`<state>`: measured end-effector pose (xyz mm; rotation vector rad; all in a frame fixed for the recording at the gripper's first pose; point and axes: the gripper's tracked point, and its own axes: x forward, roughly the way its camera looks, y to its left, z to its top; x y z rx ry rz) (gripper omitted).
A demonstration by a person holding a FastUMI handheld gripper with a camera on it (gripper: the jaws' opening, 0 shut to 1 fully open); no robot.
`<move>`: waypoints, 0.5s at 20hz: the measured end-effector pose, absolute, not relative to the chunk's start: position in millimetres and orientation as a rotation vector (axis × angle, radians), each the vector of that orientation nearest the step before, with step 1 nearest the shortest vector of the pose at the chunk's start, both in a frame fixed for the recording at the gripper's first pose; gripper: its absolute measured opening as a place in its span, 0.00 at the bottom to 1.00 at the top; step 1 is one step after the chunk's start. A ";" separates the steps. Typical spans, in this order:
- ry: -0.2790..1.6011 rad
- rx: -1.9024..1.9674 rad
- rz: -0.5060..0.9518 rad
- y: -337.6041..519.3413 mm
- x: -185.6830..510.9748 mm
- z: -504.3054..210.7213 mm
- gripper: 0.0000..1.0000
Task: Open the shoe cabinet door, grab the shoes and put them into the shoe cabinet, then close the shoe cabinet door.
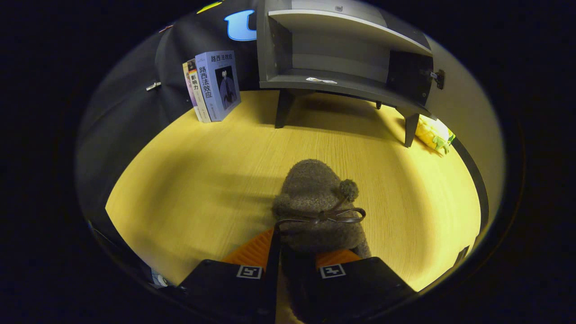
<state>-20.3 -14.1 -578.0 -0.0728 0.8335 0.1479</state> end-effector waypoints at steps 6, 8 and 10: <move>0.819 -0.054 0.138 -13.2 -21.1 -585.8 0.28; 0.834 -0.054 0.129 -12.5 -15.1 -577.0 0.05; 0.832 -0.056 0.129 -11.8 -14.6 -578.5 0.05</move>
